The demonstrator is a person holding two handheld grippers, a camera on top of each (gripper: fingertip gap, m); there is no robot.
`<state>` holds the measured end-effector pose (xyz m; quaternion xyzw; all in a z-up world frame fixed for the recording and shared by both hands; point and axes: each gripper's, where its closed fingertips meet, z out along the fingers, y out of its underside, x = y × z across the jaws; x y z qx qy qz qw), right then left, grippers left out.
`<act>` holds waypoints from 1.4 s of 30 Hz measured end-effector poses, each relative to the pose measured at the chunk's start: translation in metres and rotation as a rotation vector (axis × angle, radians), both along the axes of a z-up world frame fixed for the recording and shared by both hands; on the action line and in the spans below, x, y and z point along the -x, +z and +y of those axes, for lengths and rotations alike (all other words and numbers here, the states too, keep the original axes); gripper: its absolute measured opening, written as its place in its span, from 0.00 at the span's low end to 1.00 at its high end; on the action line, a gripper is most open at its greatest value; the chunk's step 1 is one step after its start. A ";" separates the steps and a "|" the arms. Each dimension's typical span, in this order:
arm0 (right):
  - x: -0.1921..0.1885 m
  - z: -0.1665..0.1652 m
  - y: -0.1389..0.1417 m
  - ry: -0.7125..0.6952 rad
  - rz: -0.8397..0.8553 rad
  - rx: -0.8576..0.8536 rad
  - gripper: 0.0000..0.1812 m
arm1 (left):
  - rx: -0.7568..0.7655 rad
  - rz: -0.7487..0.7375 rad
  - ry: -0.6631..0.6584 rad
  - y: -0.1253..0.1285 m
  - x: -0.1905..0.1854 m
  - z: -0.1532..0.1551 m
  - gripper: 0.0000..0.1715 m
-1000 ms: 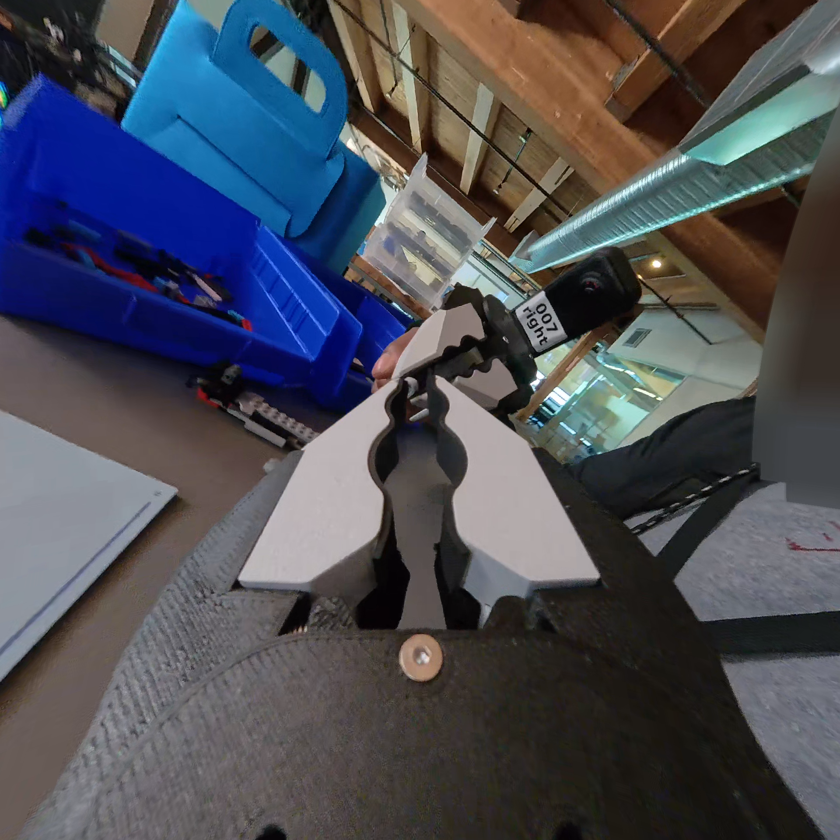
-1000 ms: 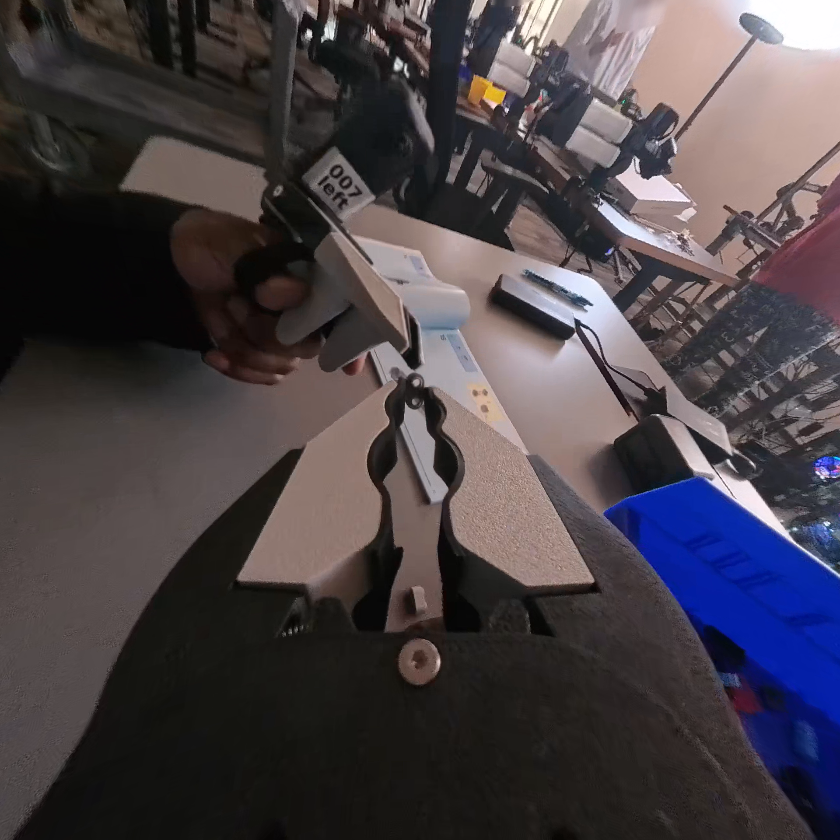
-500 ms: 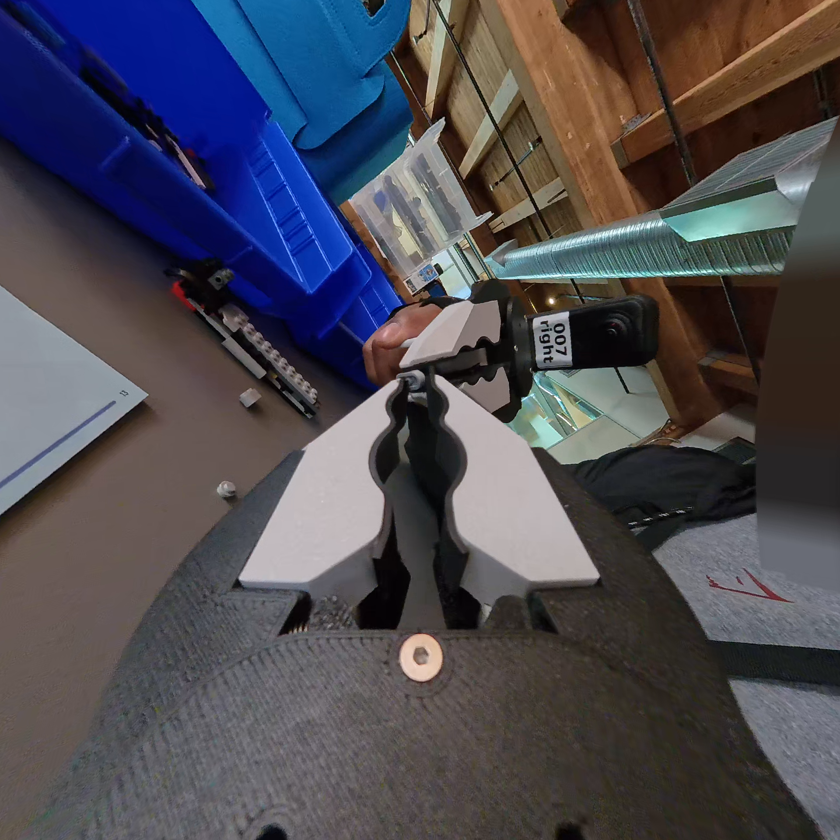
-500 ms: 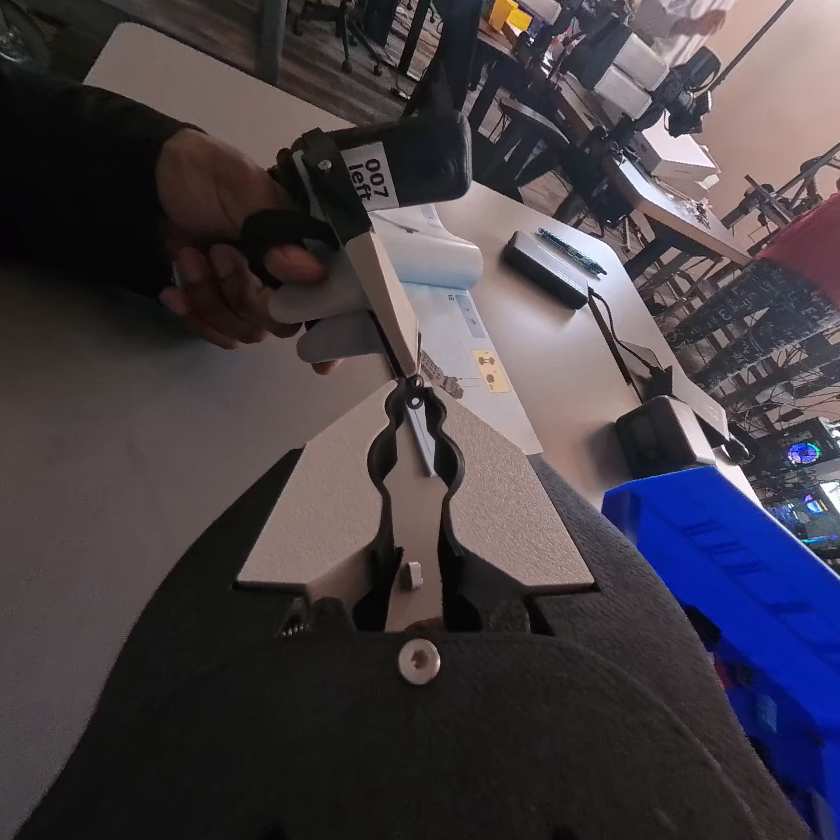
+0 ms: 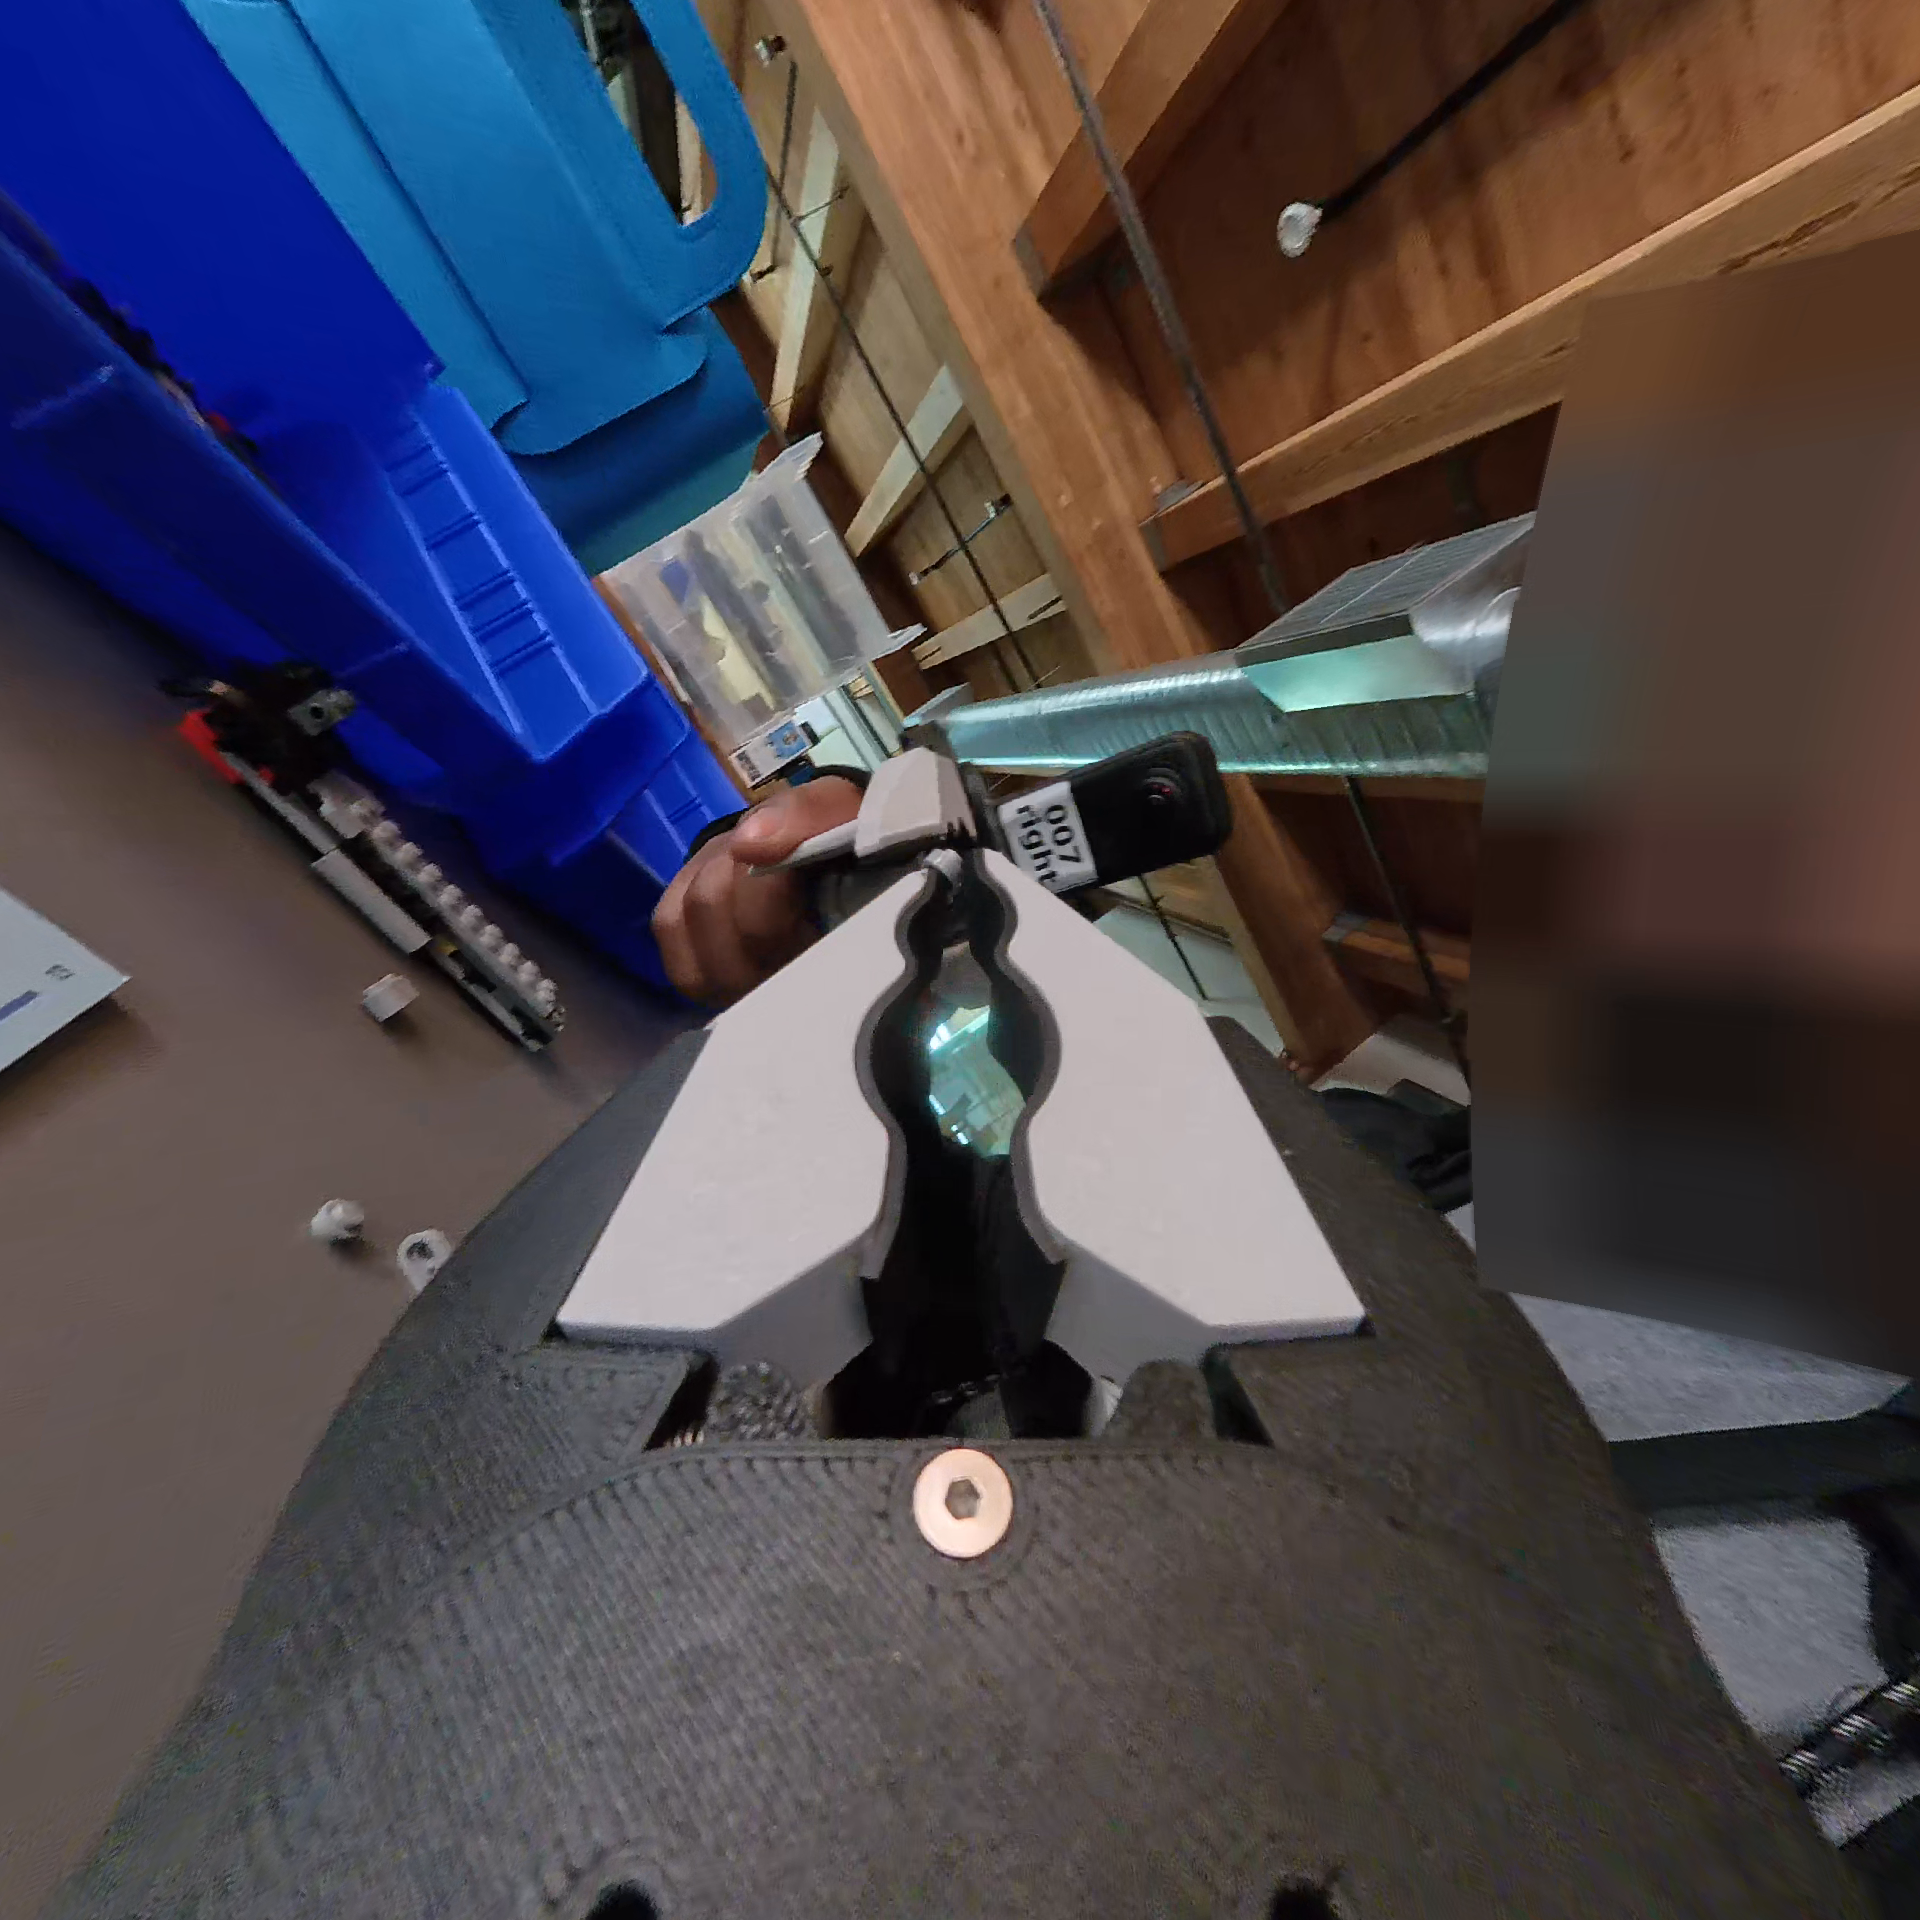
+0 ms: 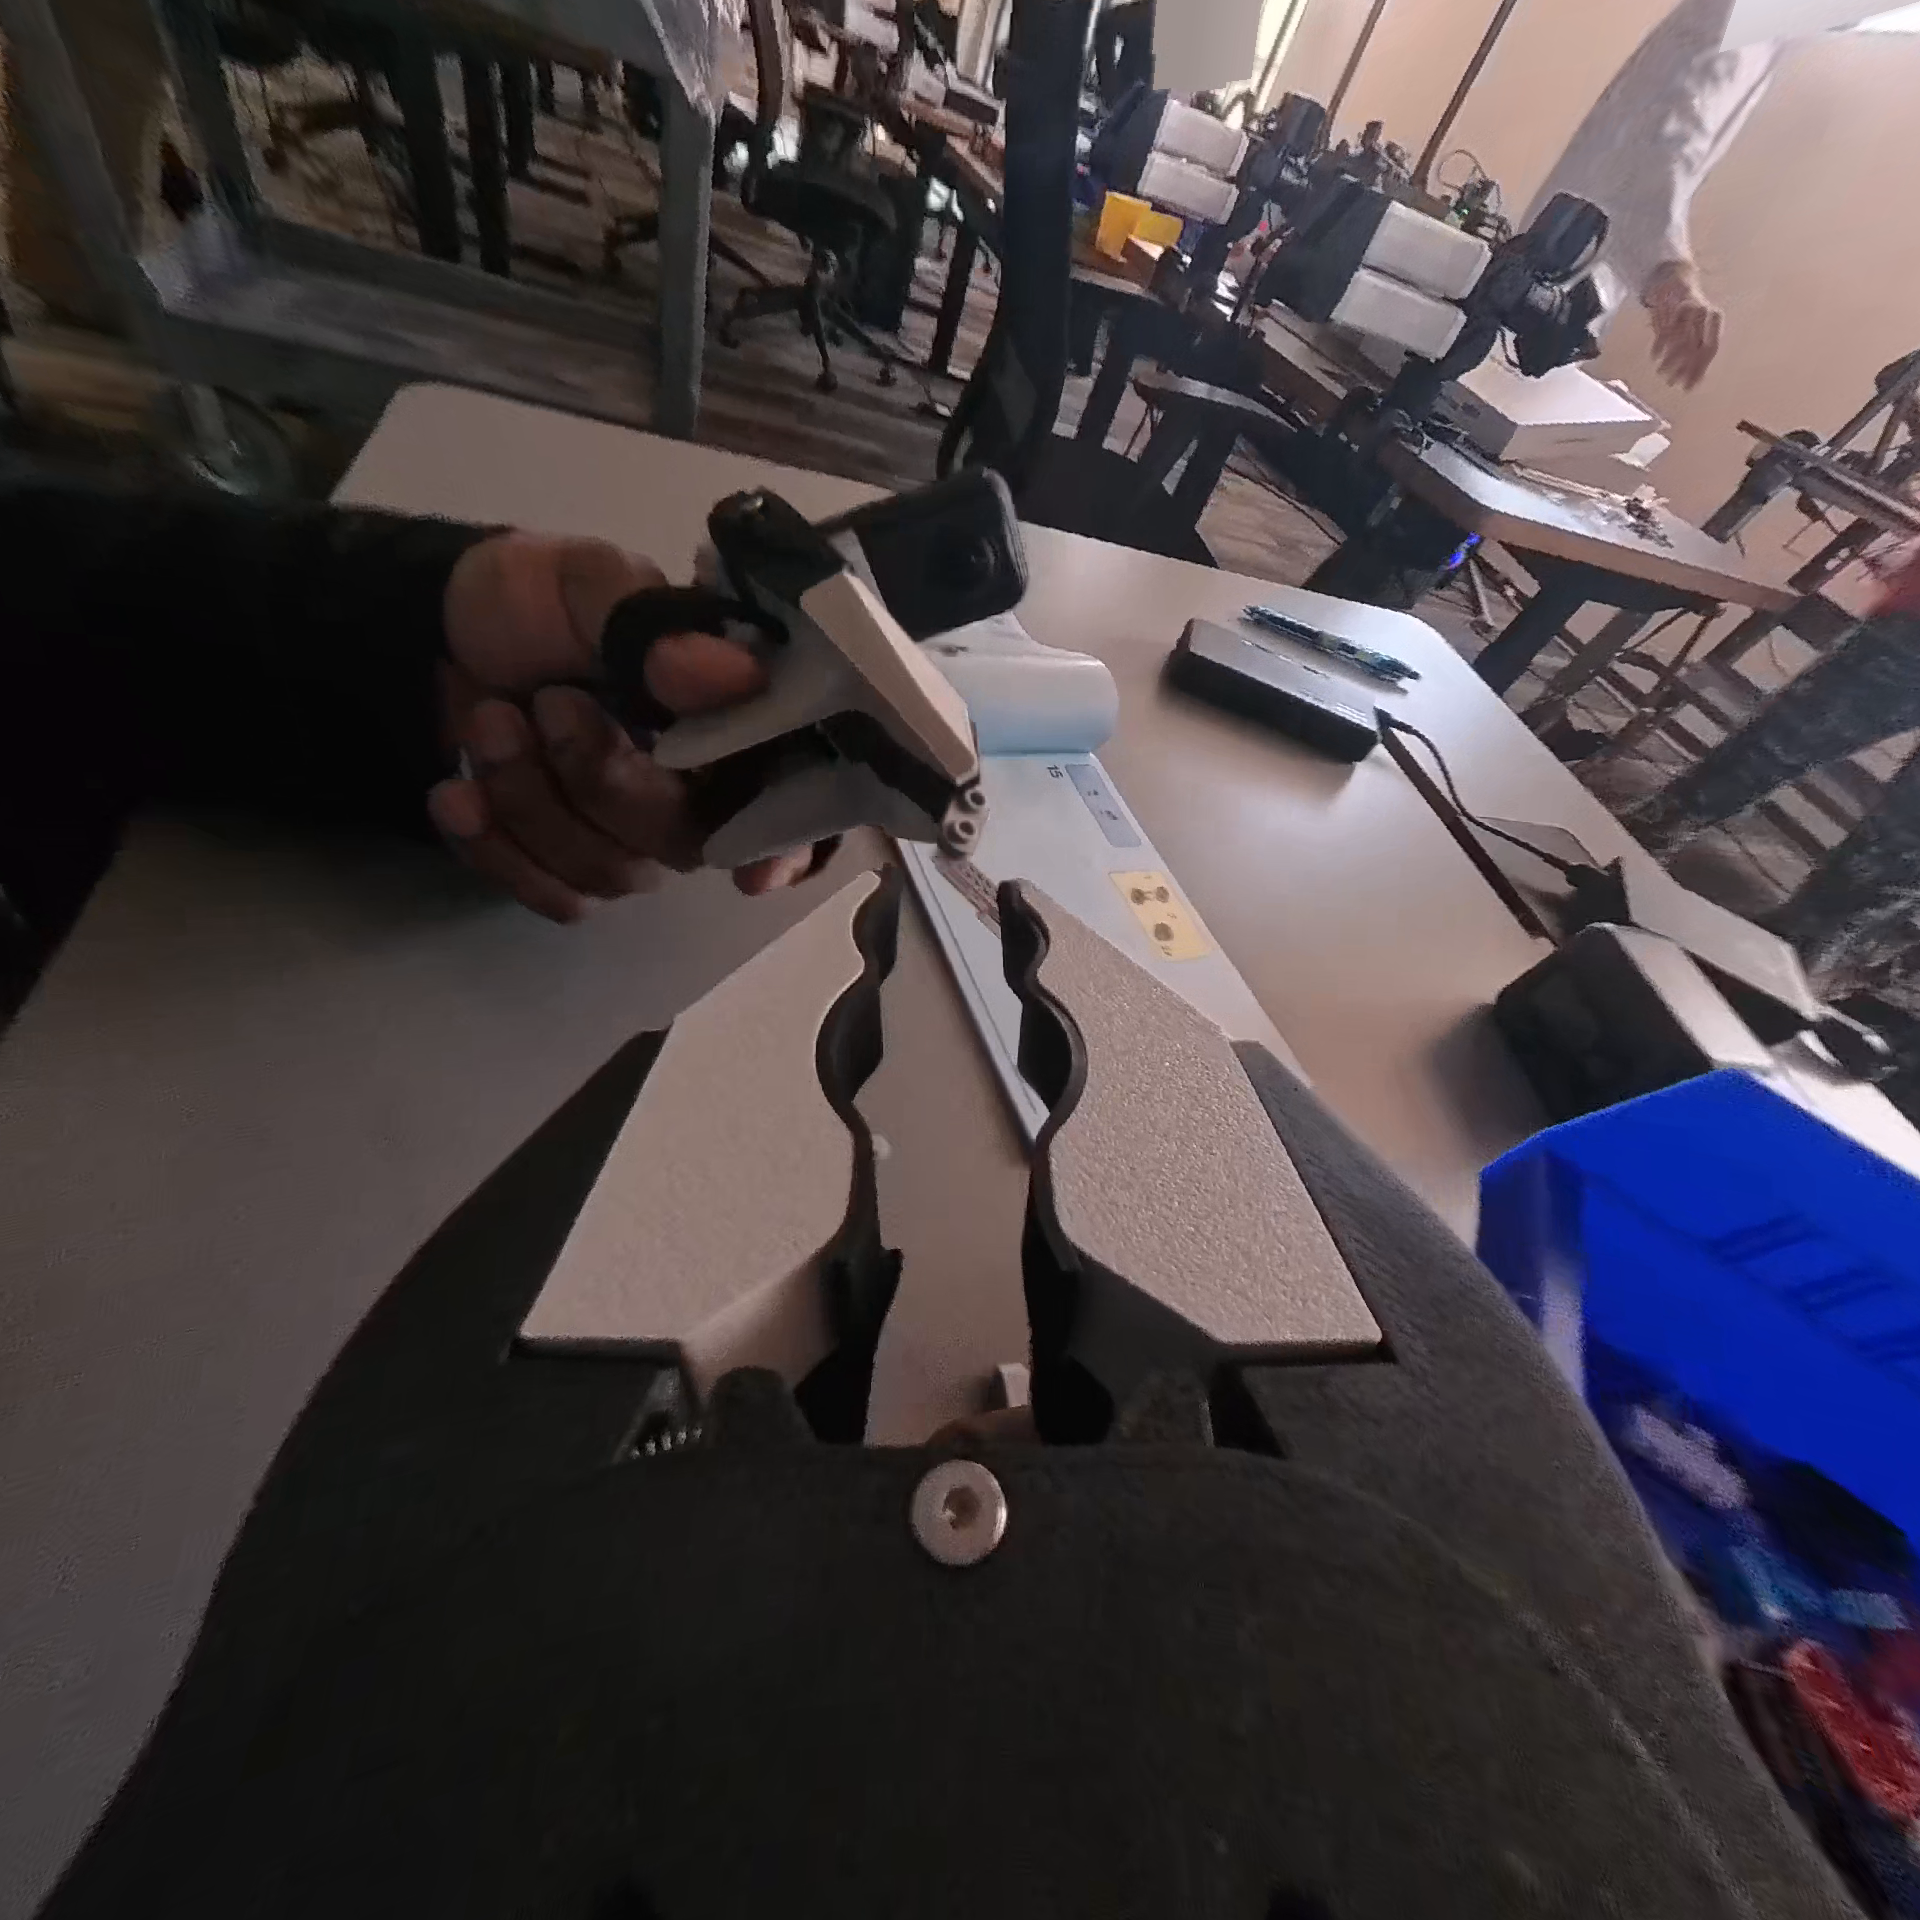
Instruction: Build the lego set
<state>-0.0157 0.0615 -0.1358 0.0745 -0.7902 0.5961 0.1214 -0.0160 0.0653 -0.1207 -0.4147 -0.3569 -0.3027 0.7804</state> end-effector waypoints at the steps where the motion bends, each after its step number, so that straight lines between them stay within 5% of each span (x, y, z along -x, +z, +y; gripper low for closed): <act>1: -0.001 -0.001 0.003 0.006 -0.036 0.023 0.11 | -0.012 0.010 0.002 0.003 -0.001 -0.001 0.03; 8: -0.006 -0.002 0.021 0.054 -0.230 0.155 0.09 | -0.013 0.088 0.028 0.012 -0.005 -0.003 0.03; 18: -0.010 -0.003 0.024 0.079 -0.278 0.184 0.05 | 0.021 0.152 0.036 0.016 -0.010 0.001 0.03; 28: -0.017 0.003 0.033 0.159 -0.407 0.218 0.04 | 0.342 0.422 0.190 0.012 -0.014 0.004 0.11; 42: -0.027 0.003 0.029 0.216 -0.440 0.187 0.04 | 0.343 0.498 0.169 0.017 -0.025 0.008 0.05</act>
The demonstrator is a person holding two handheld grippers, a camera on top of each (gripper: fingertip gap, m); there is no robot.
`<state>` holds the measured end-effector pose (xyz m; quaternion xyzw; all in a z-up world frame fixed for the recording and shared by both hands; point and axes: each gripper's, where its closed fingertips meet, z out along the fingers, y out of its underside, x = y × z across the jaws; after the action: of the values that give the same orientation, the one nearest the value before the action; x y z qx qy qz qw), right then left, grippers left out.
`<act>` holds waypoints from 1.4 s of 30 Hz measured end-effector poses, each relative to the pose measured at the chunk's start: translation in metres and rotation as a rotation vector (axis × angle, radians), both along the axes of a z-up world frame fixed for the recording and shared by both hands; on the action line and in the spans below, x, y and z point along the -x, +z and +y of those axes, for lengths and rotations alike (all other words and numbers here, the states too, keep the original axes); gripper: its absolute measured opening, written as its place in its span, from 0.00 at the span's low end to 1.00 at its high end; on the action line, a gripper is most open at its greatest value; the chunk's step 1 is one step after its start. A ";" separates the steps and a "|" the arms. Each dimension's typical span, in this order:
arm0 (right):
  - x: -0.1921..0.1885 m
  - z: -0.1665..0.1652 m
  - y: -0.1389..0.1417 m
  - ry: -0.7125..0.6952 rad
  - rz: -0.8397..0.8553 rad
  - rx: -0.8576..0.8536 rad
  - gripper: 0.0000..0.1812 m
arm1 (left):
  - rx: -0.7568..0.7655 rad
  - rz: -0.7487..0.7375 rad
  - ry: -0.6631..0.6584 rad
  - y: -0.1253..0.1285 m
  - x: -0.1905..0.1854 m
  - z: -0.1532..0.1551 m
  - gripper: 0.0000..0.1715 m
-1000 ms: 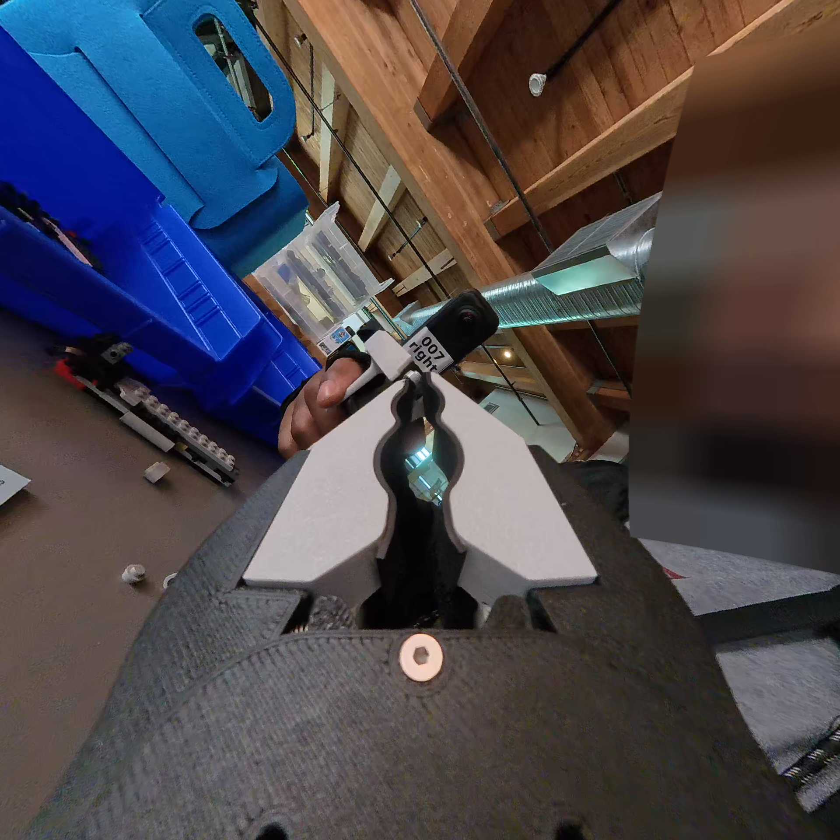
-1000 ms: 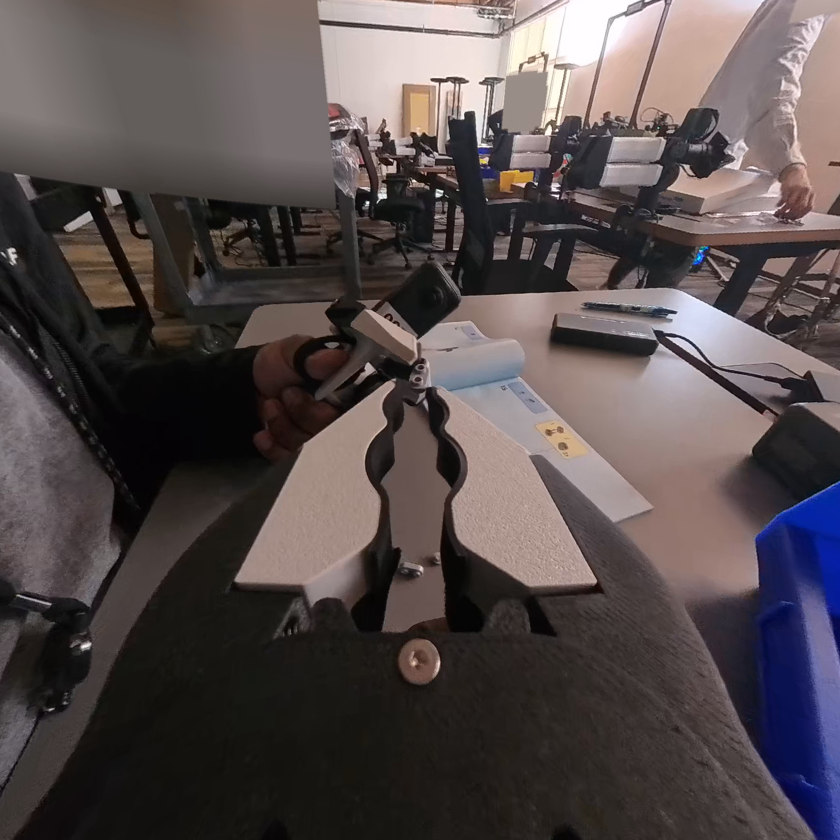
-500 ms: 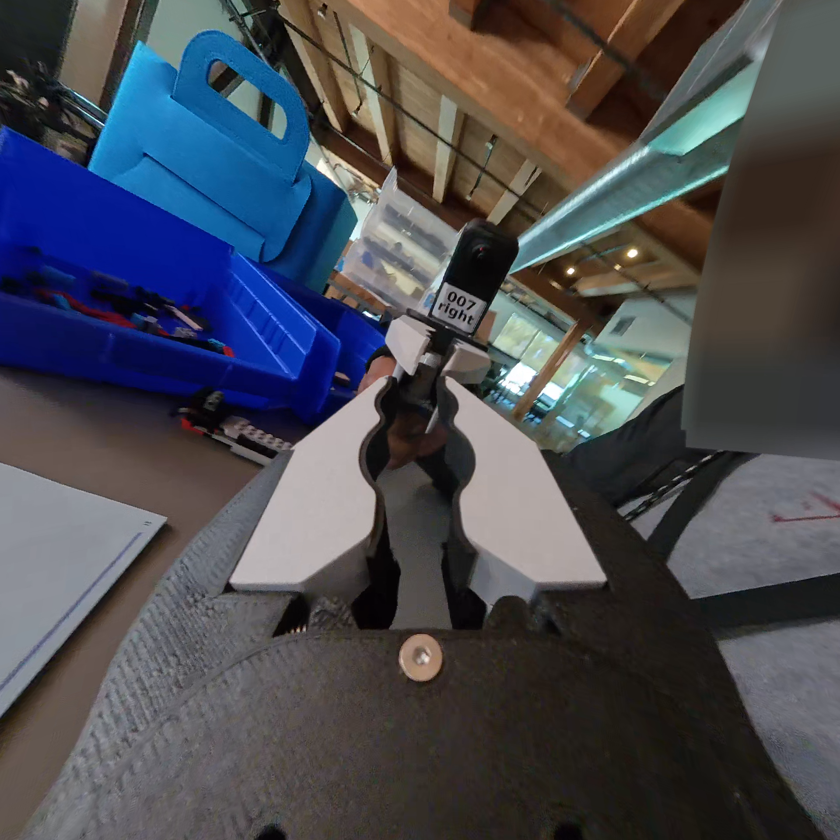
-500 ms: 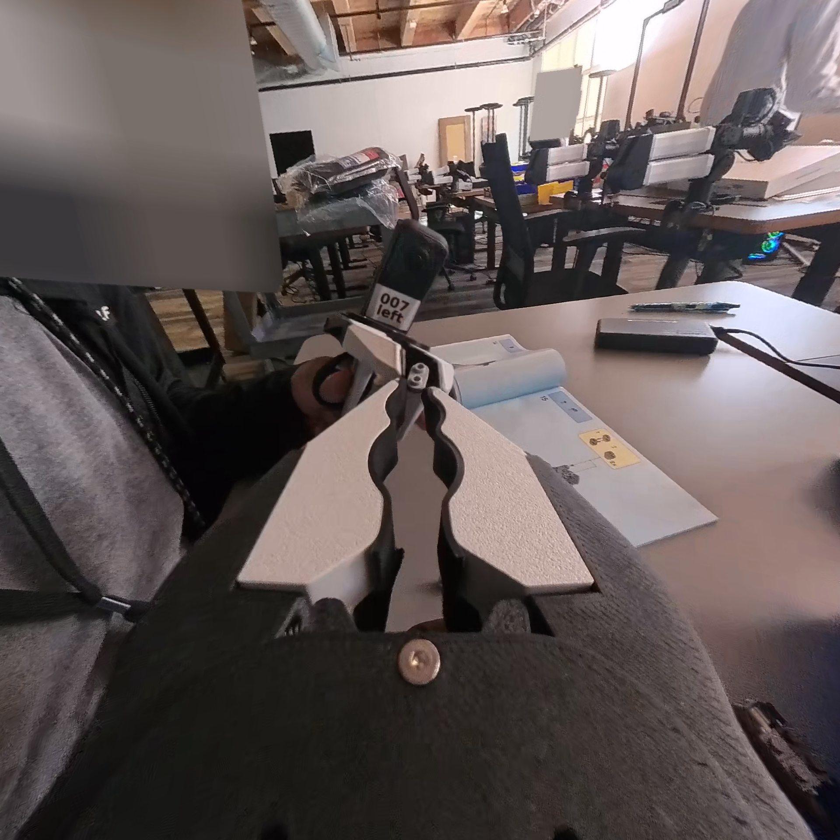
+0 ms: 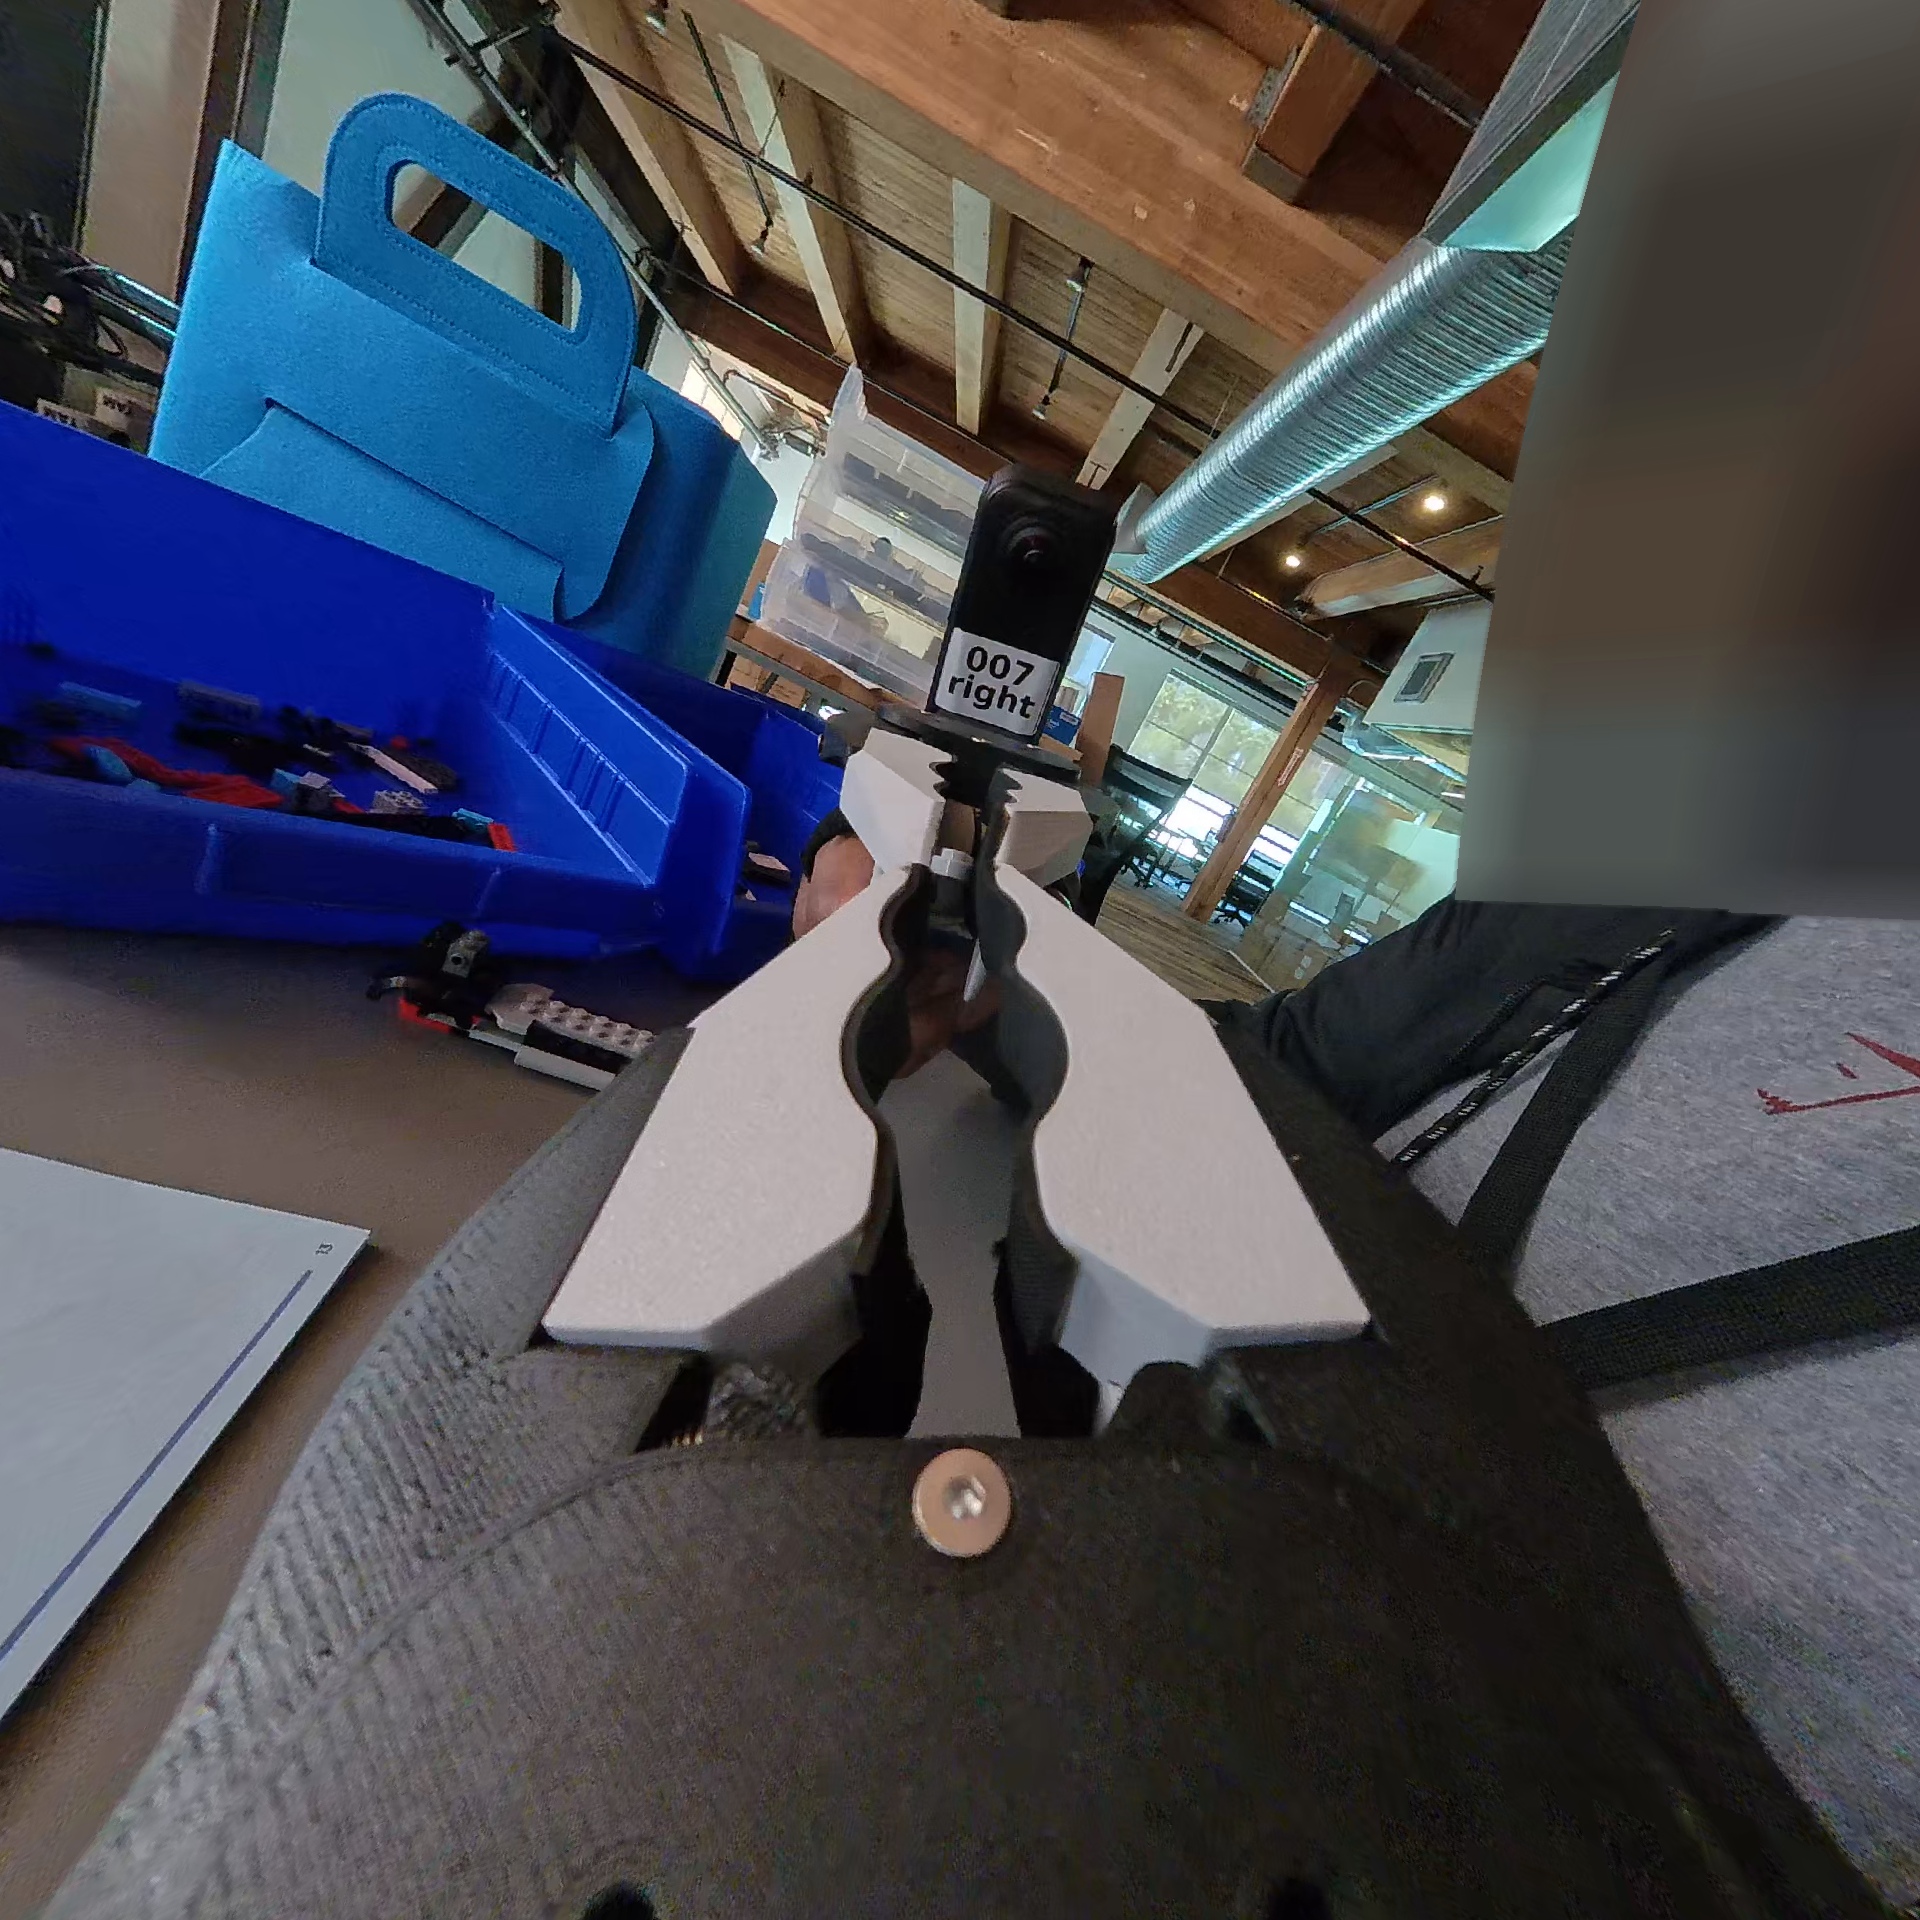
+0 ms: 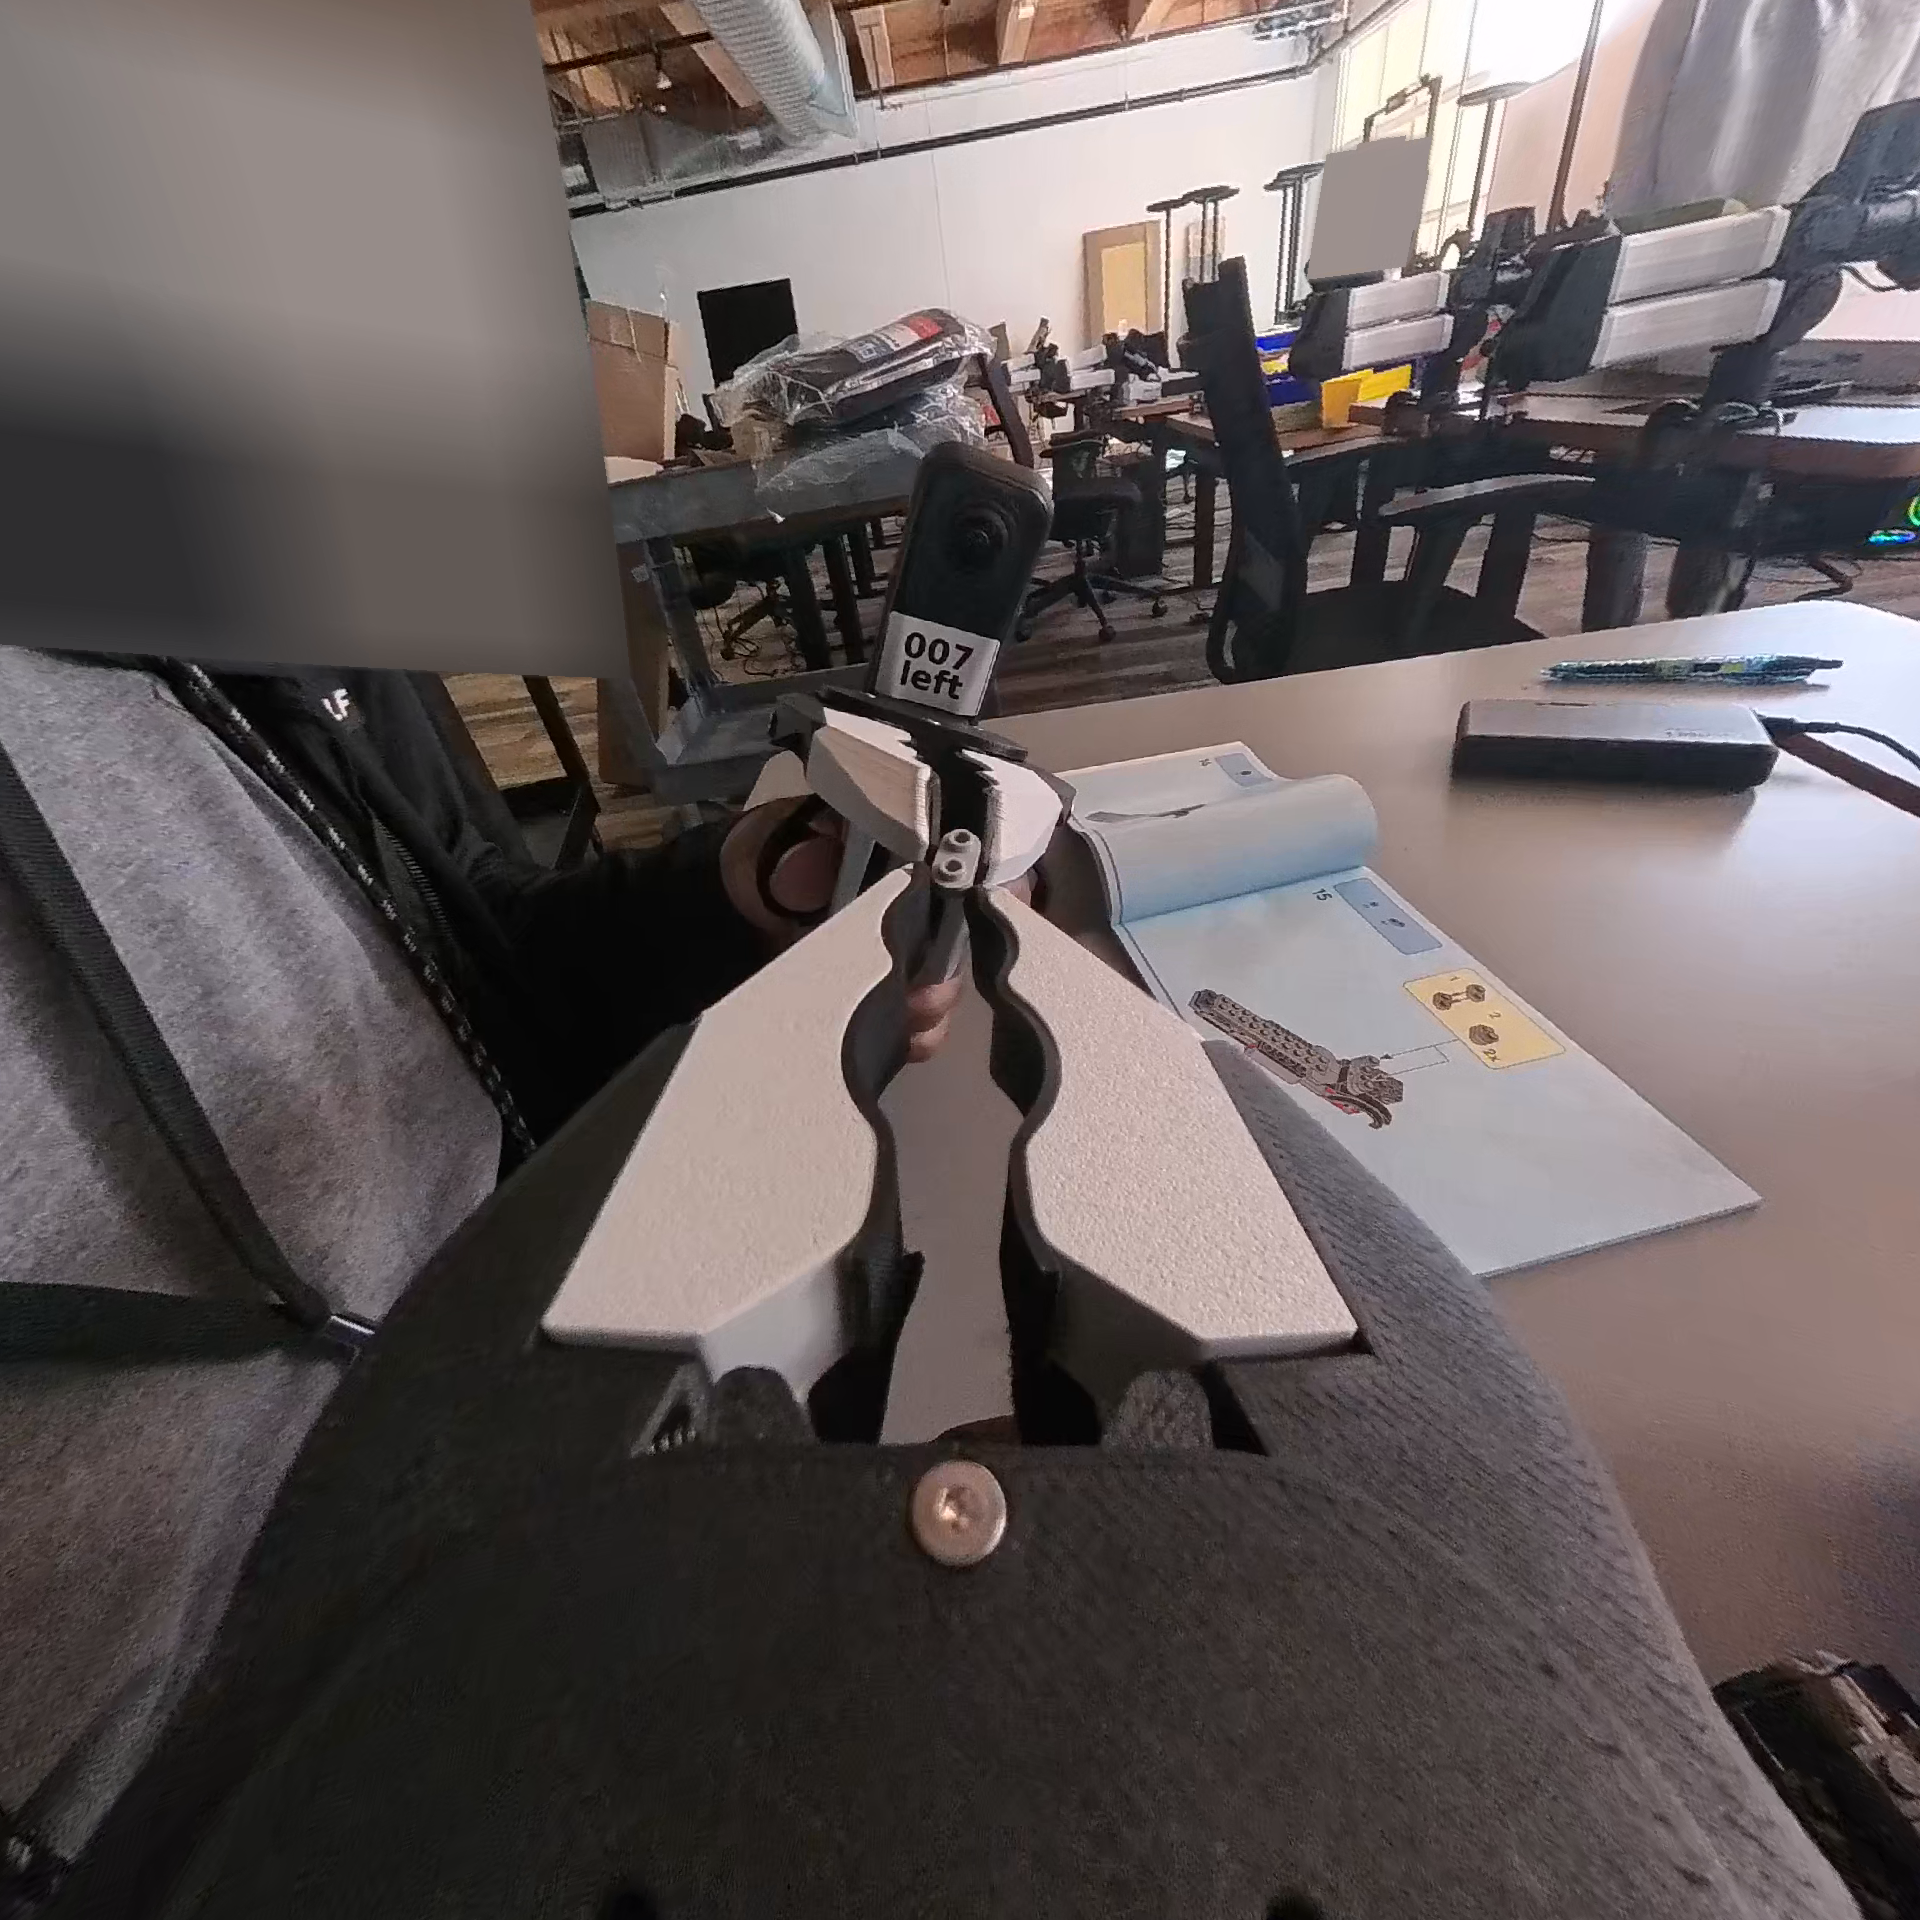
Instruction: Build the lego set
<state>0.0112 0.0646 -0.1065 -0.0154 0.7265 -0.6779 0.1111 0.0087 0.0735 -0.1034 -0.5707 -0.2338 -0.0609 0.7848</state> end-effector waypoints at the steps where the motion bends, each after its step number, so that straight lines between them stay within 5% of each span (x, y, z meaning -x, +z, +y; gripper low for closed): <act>1: 0.000 0.000 0.000 0.003 -0.002 0.001 0.04 | 0.000 0.003 -0.001 0.000 0.000 0.000 0.05; 13: 0.005 0.002 -0.004 -0.019 0.013 -0.024 0.06 | -0.033 -0.008 0.059 0.004 0.008 -0.013 0.05; 20: 0.022 0.013 -0.088 -0.072 0.336 -0.469 0.09 | 0.019 -0.027 0.146 -0.004 0.019 -0.030 0.05; 25: 0.018 0.009 -0.121 -0.041 0.367 -0.596 0.11 | 0.043 -0.046 0.158 -0.009 0.022 -0.030 0.05; 42: 0.018 0.006 -0.139 -0.055 0.400 -0.673 0.06 | 0.065 -0.087 0.181 -0.017 0.027 -0.032 0.05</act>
<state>-0.0072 0.0706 -0.2453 -0.0905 0.9157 -0.3880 -0.0520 -0.0184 0.0417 -0.1207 -0.5692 -0.3199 -0.0071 0.7574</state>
